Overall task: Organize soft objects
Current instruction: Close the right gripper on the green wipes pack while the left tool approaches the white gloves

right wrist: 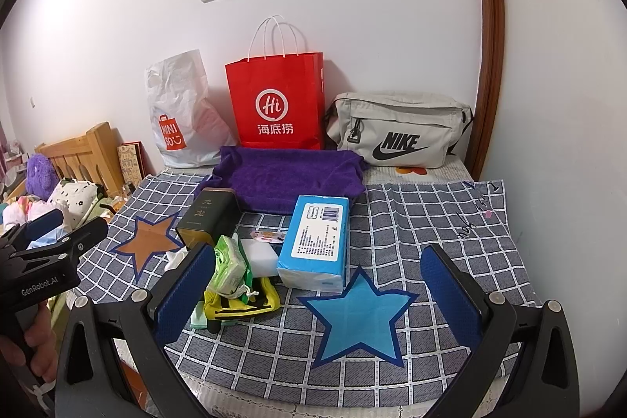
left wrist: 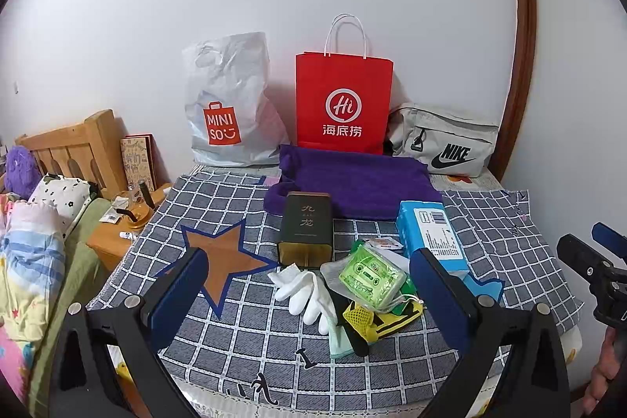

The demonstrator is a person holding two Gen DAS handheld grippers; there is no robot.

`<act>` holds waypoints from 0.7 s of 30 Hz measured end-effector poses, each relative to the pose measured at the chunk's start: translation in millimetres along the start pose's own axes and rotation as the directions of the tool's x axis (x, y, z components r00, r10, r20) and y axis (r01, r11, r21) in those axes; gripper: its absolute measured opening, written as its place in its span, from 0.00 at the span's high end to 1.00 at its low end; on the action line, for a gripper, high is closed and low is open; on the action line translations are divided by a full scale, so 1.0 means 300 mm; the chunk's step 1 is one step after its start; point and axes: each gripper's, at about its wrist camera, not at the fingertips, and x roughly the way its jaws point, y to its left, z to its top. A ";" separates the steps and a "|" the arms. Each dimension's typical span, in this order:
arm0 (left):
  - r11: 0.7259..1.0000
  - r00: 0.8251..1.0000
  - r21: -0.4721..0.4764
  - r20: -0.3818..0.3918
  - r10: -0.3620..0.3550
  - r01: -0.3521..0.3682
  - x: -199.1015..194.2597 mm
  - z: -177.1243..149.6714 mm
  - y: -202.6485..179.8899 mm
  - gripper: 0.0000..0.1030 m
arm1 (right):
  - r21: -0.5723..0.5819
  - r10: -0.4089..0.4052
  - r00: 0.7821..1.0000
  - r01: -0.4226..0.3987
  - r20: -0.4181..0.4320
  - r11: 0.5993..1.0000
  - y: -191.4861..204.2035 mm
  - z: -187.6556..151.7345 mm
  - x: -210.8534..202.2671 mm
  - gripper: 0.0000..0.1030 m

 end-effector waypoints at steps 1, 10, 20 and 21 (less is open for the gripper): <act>1.000 1.000 -0.001 0.000 0.000 0.000 -0.001 0.000 0.003 0.00 | 0.000 0.001 1.000 -0.001 0.001 1.000 -0.001 0.000 -0.002 0.00; 1.000 1.000 0.000 -0.011 -0.019 0.019 0.008 -0.007 0.005 0.00 | -0.007 0.014 1.000 -0.014 -0.003 1.000 0.003 0.010 0.014 0.00; 1.000 0.993 -0.020 -0.113 0.022 -0.024 0.162 -0.039 0.060 0.00 | -0.043 0.096 0.995 -0.098 -0.029 0.994 0.035 -0.025 0.143 0.01; 0.999 0.992 -0.026 -0.125 0.034 -0.037 0.182 -0.045 0.072 0.01 | -0.057 0.106 0.994 -0.108 -0.029 0.993 0.048 -0.030 0.156 0.01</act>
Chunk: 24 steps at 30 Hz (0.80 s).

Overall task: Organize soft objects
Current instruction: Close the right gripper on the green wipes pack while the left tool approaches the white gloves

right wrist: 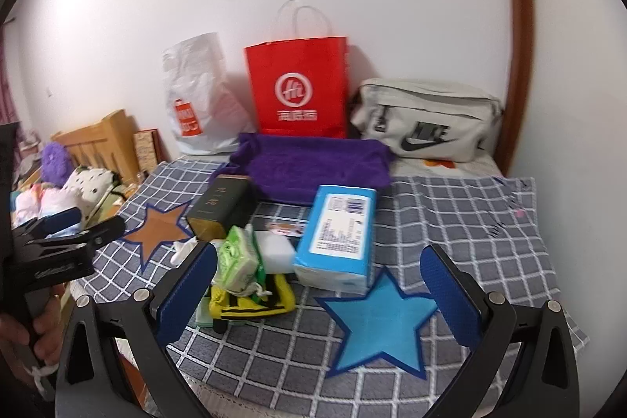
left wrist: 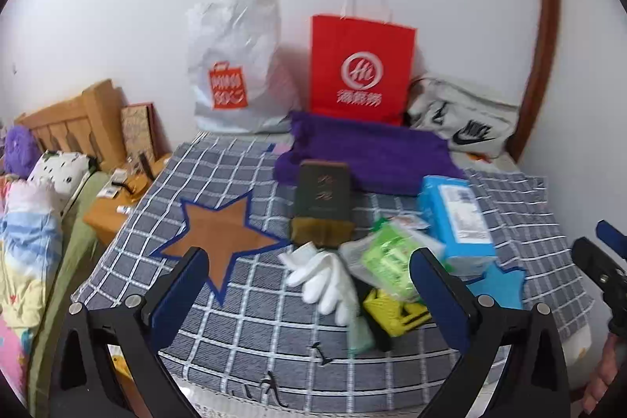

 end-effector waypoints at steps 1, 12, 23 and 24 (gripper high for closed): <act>1.000 1.000 -0.011 -0.011 0.010 -0.010 0.021 -0.005 0.015 0.01 | -0.018 0.013 1.000 -0.013 -0.004 1.000 0.015 -0.004 0.019 0.01; 0.996 0.993 -0.065 -0.098 0.060 -0.067 0.193 -0.039 0.132 0.01 | -0.211 0.073 0.992 -0.094 -0.107 0.973 0.188 -0.036 0.272 0.10; 0.993 0.989 -0.091 -0.129 0.067 -0.079 0.270 -0.057 0.215 0.01 | -0.310 0.027 0.968 -0.106 -0.250 0.945 0.297 -0.054 0.516 0.40; 0.994 0.989 -0.088 -0.133 0.058 -0.070 0.278 -0.060 0.215 0.01 | -0.307 0.030 0.959 -0.120 -0.282 0.944 0.296 -0.061 0.538 0.51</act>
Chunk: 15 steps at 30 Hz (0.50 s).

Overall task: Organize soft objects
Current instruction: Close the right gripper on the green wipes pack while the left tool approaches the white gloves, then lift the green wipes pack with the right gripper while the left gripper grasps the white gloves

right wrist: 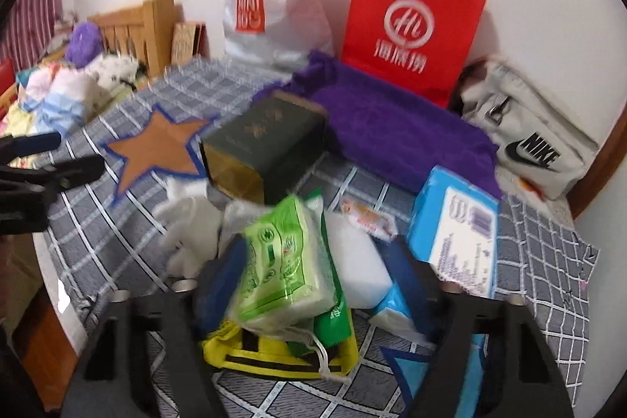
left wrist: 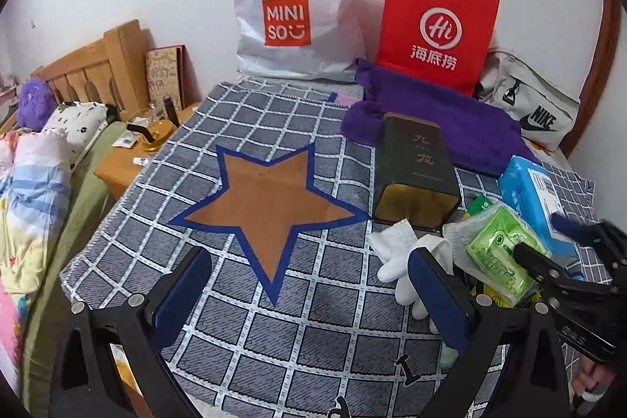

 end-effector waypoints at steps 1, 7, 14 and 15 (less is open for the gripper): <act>1.000 1.000 0.002 -0.003 -0.007 0.007 0.007 -0.001 0.000 0.01 | 0.004 0.016 0.999 -0.016 -0.028 1.000 -0.002 -0.004 0.022 0.57; 0.999 0.999 0.014 -0.035 -0.030 0.031 0.062 -0.007 -0.010 0.01 | 0.072 0.085 0.996 -0.086 0.019 0.994 -0.044 0.002 -0.024 0.76; 0.998 0.997 0.019 -0.051 -0.053 0.054 0.089 -0.008 -0.014 0.01 | 0.175 0.113 0.988 -0.130 0.106 0.976 -0.138 -0.001 -0.134 0.76; 0.998 0.997 0.019 -0.053 -0.059 0.060 0.090 -0.009 -0.016 0.02 | 0.177 0.106 0.988 -0.125 0.111 0.976 -0.149 -0.010 -0.151 0.76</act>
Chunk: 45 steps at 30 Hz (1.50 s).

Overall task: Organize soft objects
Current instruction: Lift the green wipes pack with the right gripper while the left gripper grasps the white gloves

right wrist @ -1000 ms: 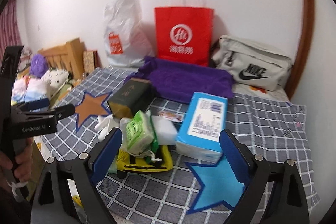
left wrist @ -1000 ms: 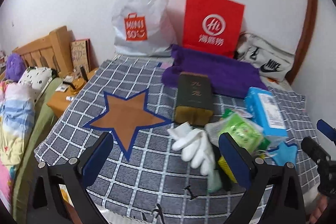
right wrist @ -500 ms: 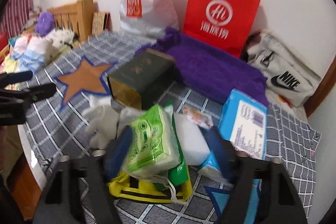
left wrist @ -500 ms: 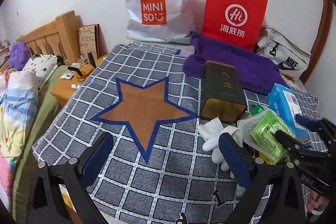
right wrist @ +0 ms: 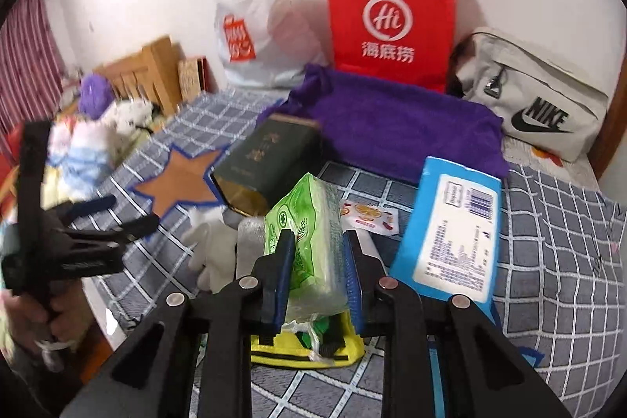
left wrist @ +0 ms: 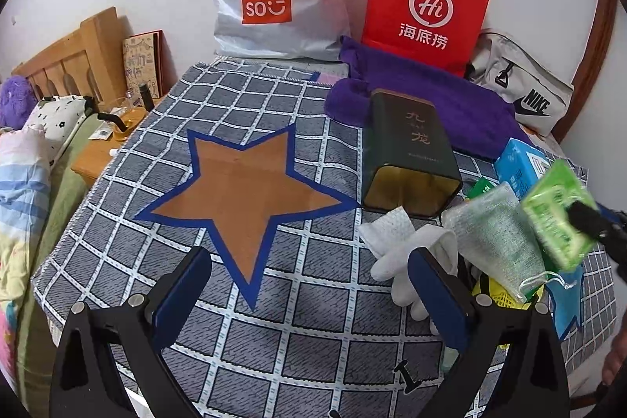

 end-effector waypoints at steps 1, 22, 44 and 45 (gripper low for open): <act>1.000 1.000 0.002 0.000 -0.007 0.007 0.001 0.000 -0.004 0.02 | 0.002 -0.007 1.000 0.007 0.003 1.000 -0.012 -0.005 -0.018 0.76; 0.974 0.973 0.052 -0.088 -0.214 0.219 0.115 -0.031 -0.136 0.72 | 0.180 0.021 0.983 0.013 -0.182 0.984 -0.287 -0.317 0.031 0.53; 0.989 0.986 0.033 -0.093 -0.141 0.145 0.149 -0.007 -0.086 0.54 | 0.074 -0.053 0.984 0.066 -0.172 0.995 -0.243 -0.355 0.091 0.42; 0.989 0.985 0.009 -0.095 -0.147 0.149 0.164 -0.001 -0.078 0.54 | 0.081 -0.043 0.985 0.057 -0.169 0.995 -0.247 -0.355 0.087 0.49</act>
